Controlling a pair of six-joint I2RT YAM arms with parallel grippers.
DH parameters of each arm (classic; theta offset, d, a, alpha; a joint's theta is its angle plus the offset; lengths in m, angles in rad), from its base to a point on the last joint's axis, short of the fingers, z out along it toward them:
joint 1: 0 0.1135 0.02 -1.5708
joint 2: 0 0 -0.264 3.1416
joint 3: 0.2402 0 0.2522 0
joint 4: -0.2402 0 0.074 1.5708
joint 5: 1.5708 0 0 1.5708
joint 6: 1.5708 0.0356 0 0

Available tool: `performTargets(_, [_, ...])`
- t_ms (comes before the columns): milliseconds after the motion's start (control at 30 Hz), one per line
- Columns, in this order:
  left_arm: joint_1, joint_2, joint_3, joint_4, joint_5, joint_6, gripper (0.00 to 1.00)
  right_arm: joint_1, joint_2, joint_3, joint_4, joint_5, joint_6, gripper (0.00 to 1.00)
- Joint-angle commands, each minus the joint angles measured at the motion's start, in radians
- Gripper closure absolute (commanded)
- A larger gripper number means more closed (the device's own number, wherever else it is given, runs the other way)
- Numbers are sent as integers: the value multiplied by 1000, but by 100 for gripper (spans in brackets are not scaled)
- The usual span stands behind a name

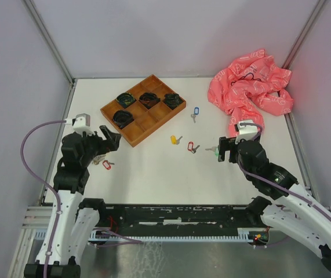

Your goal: Put the keys on the keyring

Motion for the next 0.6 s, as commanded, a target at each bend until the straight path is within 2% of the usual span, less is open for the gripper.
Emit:
performTargets(0, [-60,65,4,66,10,-110,4,-2,-15,-25,72,-29,1,0])
performTargets(233, [-366,231,-11,149,-258,-222,4,-1,-19,-49,79,-33,-5,0])
performTargets(567, [-550,603,4,368,-399,-261,2,-2,-48,-90,92,-25,5,0])
